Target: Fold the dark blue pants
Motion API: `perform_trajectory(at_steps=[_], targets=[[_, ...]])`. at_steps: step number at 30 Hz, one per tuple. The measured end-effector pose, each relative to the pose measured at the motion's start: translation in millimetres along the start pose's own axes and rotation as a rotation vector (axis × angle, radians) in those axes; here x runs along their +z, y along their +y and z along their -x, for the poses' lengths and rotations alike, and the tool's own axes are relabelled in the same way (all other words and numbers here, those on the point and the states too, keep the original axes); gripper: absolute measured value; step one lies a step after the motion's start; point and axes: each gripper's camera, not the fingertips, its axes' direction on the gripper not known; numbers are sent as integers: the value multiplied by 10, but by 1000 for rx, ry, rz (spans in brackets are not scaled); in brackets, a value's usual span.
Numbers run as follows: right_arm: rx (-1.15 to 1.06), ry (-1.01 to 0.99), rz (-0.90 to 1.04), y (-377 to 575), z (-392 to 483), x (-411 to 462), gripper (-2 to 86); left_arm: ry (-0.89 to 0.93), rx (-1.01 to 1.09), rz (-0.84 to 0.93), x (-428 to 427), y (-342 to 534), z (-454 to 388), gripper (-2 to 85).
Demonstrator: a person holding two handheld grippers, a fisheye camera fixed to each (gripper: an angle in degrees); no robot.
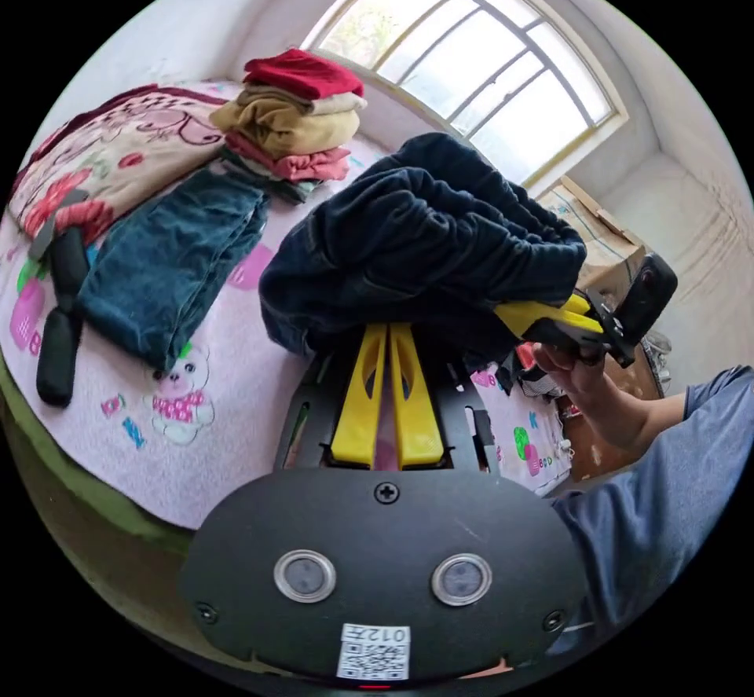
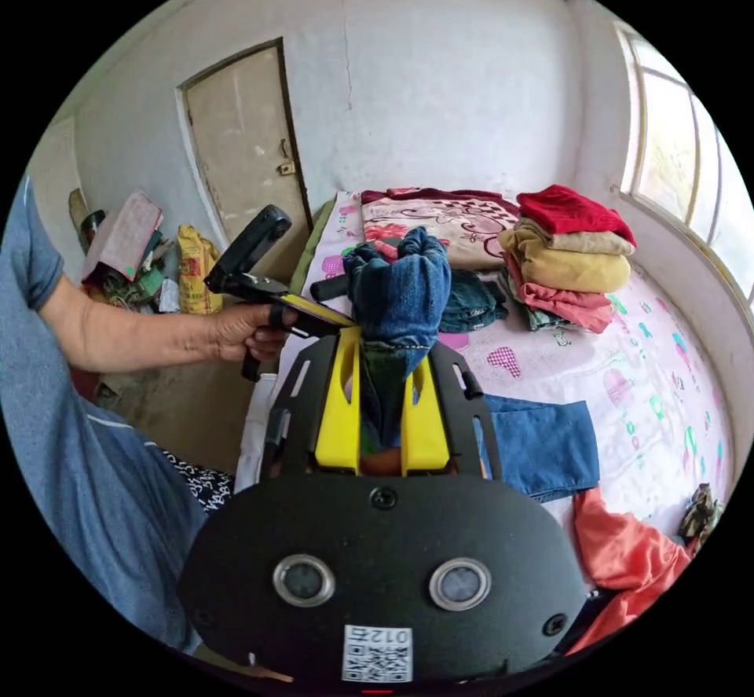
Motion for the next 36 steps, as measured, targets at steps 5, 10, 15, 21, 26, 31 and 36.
perform_trajectory(at_steps=[5, 10, 15, 21, 26, 31, 36], targets=[[282, -153, -93, 588, -1682, 110, 60, 102, 98, -4, 682, -652, -310, 3], [583, -214, -156, 1783, -3192, 787, 59, 78, 109, 92, 1814, -894, -540, 4], [854, -245, -37, 3006, -4038, 1856, 61, -169, 158, 303, 2997, -679, -592, 4], [969, -349, -195, 3802, -3860, 2282, 85, -97, 16, 366, 3640, -291, -162, 4], [865, 98, -176, 3661, -3156, 1994, 65, -181, 56, 335, 3617, -205, -151, 4], [471, 173, -24, 2803, -2261, 2767, 19, -189, 168, 322, 3612, -58, -336, 3], [480, 310, 324, 2865, -2077, 4138, 5, -170, 58, 423, 4025, 92, 118, 1]])
